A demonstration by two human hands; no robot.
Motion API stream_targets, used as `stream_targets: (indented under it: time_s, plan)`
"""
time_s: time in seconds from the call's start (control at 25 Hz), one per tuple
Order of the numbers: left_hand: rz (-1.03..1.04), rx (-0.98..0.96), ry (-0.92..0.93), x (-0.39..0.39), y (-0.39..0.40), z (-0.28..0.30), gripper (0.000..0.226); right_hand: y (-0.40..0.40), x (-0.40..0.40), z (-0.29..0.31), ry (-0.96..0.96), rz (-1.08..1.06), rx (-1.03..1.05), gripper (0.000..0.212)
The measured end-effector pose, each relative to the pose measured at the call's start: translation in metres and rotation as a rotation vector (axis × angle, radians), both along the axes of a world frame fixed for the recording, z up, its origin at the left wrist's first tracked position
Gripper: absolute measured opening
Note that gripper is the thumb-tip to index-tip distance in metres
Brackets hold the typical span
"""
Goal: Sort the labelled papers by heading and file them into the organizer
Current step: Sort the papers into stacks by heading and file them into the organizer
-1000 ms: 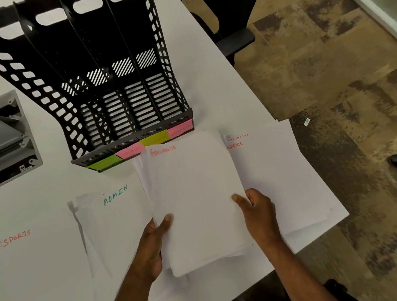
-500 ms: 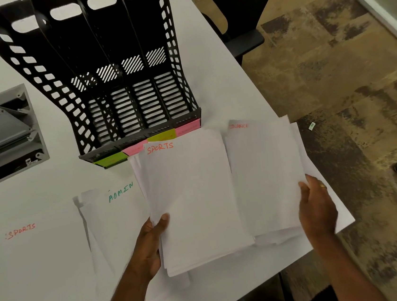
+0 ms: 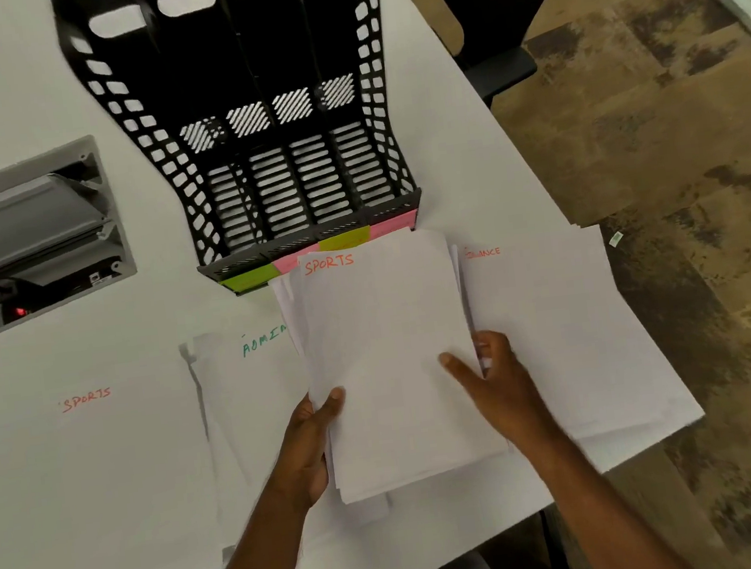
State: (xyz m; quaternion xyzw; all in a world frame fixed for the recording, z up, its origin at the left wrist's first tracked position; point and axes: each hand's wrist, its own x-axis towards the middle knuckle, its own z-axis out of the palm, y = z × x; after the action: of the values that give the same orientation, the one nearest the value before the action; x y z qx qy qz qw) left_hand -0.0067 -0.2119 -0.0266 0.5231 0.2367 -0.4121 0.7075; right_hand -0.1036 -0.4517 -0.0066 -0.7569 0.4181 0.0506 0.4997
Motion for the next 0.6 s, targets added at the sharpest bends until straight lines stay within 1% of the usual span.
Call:
stream_targets:
  time_s: [0.04, 0.08, 0.16, 0.2, 0.24, 0.4, 0.52, 0.6]
  plan:
    - [0.008, -0.002, -0.004, 0.000, 0.008, 0.002, 0.026, 0.015, 0.009, 0.000, 0.015, 0.008, 0.018, 0.056]
    - [0.015, -0.007, -0.008, 0.001, 0.022, 0.003, 0.027, 0.030, 0.015, -0.001, -0.004, -0.016, 0.000, 0.050]
    - [0.017, -0.014, -0.015, 0.005, 0.051, 0.005, 0.031, 0.053, 0.021, 0.000, -0.064, -0.079, -0.063, 0.029]
    - [0.016, -0.015, -0.023, 0.006, 0.073, 0.006, 0.032, 0.071, 0.024, 0.001, -0.090, -0.084, -0.078, 0.023]
    - [0.019, -0.016, -0.027, 0.007, 0.096, 0.006, 0.033, 0.090, 0.027, 0.003, -0.117, -0.077, -0.080, 0.023]
    - [0.059, -0.012, -0.026, 0.012, 0.184, 0.013, 0.036, 0.175, 0.037, 0.012, -0.194, -0.053, -0.040, 0.048]
    - [0.091, 0.007, -0.037, 0.017, 0.257, 0.023, 0.032, 0.245, 0.043, 0.013, -0.222, -0.037, -0.027, 0.052]
    - [0.117, 0.018, -0.045, 0.020, 0.300, 0.028, 0.034, 0.286, 0.047, 0.009, -0.215, -0.038, -0.018, 0.048]
